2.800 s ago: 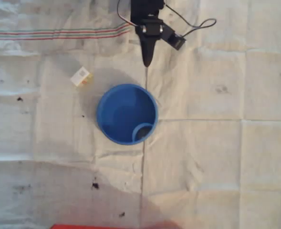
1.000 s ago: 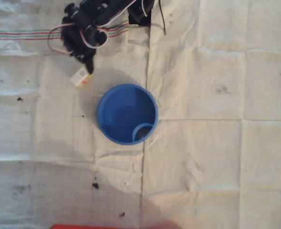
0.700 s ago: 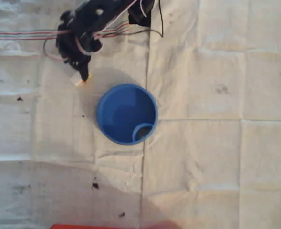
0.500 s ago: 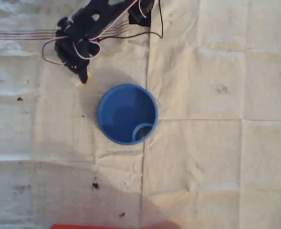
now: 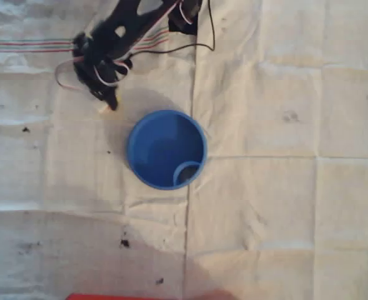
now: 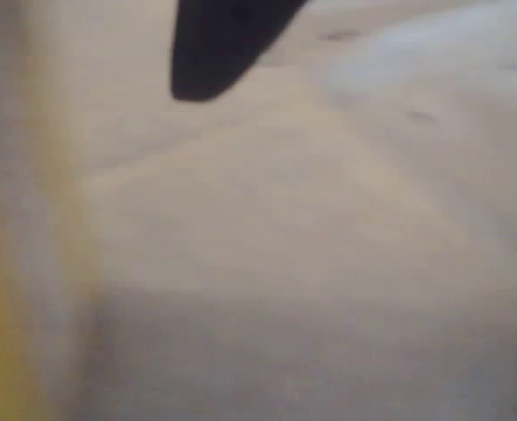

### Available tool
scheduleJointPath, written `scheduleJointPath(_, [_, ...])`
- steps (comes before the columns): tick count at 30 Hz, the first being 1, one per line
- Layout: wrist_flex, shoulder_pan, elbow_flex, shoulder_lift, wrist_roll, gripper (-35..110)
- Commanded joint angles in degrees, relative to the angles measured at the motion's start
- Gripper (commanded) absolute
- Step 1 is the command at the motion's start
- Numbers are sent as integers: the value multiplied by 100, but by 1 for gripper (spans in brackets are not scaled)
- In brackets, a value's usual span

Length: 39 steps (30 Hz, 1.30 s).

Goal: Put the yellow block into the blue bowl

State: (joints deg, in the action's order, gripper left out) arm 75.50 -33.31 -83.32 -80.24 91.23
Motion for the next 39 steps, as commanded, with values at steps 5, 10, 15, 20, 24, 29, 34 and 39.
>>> scheduleJointPath(5, [-26, 264, 396, -141, -9, 26])
scheduleJointPath(10, [0, 308, 396, -141, -9, 8])
scheduleJointPath(15, [18, 290, 396, -202, -9, 0])
scheduleJointPath(20, [26, 229, 492, -501, -141, 0])
scheduleJointPath(24, [26, 325, 413, -1143, -519, 0])
scheduleJointPath(29, [26, 861, 413, -1767, -1037, 0])
scheduleJointPath(34, [35, 1441, 404, -2048, -1626, 0])
scheduleJointPath(39, [35, 2136, 404, -1995, -2153, 0])
